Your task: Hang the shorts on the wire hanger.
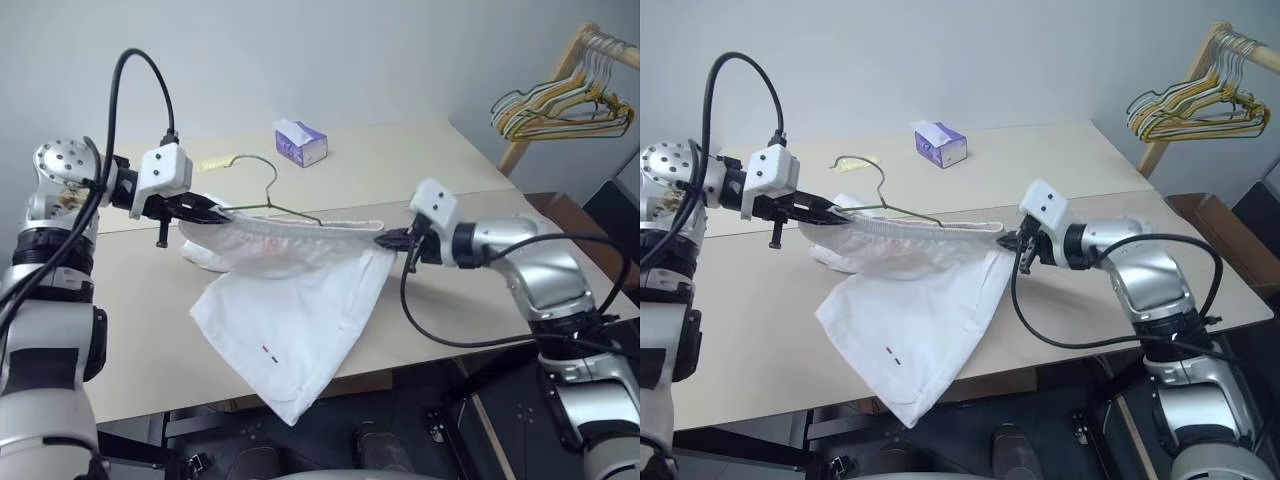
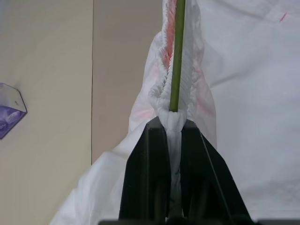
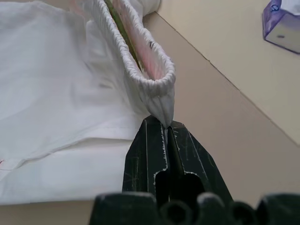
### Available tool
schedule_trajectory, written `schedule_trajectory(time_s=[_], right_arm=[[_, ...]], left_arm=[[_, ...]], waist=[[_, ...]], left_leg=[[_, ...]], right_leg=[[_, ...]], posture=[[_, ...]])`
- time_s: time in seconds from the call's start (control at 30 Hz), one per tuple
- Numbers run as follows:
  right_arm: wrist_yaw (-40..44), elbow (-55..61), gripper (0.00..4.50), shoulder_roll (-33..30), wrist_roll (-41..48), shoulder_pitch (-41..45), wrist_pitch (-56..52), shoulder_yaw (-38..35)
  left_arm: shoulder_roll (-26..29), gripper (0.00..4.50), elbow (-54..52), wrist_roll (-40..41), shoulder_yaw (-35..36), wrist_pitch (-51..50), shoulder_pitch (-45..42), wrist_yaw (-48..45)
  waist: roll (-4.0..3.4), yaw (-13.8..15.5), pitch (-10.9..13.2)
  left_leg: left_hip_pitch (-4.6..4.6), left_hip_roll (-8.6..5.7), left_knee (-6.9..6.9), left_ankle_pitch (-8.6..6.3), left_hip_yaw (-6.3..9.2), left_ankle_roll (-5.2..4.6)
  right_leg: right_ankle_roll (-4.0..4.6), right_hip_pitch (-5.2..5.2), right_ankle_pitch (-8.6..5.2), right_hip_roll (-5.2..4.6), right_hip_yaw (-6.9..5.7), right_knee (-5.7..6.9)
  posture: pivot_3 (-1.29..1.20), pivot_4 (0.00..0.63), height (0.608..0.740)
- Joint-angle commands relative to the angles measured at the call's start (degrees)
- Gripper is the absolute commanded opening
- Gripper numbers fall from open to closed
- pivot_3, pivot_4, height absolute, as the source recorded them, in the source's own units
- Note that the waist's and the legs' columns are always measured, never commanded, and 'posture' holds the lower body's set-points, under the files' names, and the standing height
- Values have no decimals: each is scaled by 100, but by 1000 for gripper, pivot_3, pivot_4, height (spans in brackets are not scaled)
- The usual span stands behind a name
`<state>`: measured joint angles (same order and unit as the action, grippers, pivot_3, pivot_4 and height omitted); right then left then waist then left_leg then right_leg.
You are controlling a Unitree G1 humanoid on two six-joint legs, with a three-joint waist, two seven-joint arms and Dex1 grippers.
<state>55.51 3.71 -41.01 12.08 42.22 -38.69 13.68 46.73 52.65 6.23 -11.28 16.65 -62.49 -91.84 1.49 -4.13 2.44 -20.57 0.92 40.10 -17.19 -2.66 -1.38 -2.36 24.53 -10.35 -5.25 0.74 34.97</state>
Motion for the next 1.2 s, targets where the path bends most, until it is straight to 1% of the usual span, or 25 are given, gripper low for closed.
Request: schedule_trajectory(time_s=[0.03,0.07,0.17,0.3,0.4,0.47,0.6,0.77,0.9,1.03,1.2], right_arm=[[538,410,25,-278,-128,826,-100,228],[634,430,25,-275,-100,1061,-224,296],[792,351,25,-243,-428,1722,-198,706],[974,139,25,-68,-686,2200,-107,1074],[1003,-55,25,140,-970,2276,72,1381],[820,-293,25,222,-1459,2257,374,1684],[820,-523,25,319,-1666,2182,729,1693],[761,-693,25,543,-1719,2217,679,1569],[845,-633,1090,656,-1567,2228,575,1401],[925,-613,2532,663,-1563,2135,722,1359],[832,-795,2532,765,-1495,1922,942,1199]], left_arm=[[38,0,-223,-173,110,165,-259,59],[25,0,-275,-213,106,185,-278,95],[-5,0,-370,-307,105,223,-342,147],[-54,0,-394,-404,162,194,-439,355],[-112,0,-439,-328,264,132,-478,430],[-114,0,-520,-279,297,58,-453,390],[-96,0,-610,-291,344,21,-336,420],[-134,0,-699,-255,368,-13,-180,425],[-179,0,-748,-308,355,-2,-95,550],[-192,0,-826,-265,397,-64,-64,625],[-179,0,-847,-237,470,-125,-88,630]], waist=[[-1,-4,0],[-1,-5,1],[-1,2,1],[-1,6,0],[-1,12,0],[-1,5,0],[-1,1,0],[-1,-7,0],[-1,-6,0],[-1,-6,0],[-1,-6,0]], left_leg=[[0,0,-1,0,0,0],[0,2,-1,0,1,0],[-2,3,0,0,0,0],[-23,2,12,0,-3,0],[-63,2,30,0,-1,1],[-67,1,32,1,-3,1],[-77,0,32,0,-5,1],[-76,0,31,1,-4,1],[-75,1,31,1,-2,2],[-75,0,32,1,-3,2],[-75,-1,32,1,-3,2]], right_leg=[[0,3,0,1,0,0],[0,3,-1,2,0,2],[1,6,-1,2,0,4],[1,20,0,-1,-3,8],[1,58,2,-2,-5,32],[1,61,3,-3,-5,35],[0,71,3,-4,-4,32],[0,71,3,-3,-5,34],[0,71,4,-2,-6,37],[0,70,4,-3,-5,37],[0,69,4,-3,-6,37]], posture=[[-58,0,740],[-58,0,740],[-56,0,740],[-52,0,740],[-43,0,740],[-37,0,740],[-33,0,740],[-35,0,740],[-36,0,740],[-36,0,740],[-35,0,740]])
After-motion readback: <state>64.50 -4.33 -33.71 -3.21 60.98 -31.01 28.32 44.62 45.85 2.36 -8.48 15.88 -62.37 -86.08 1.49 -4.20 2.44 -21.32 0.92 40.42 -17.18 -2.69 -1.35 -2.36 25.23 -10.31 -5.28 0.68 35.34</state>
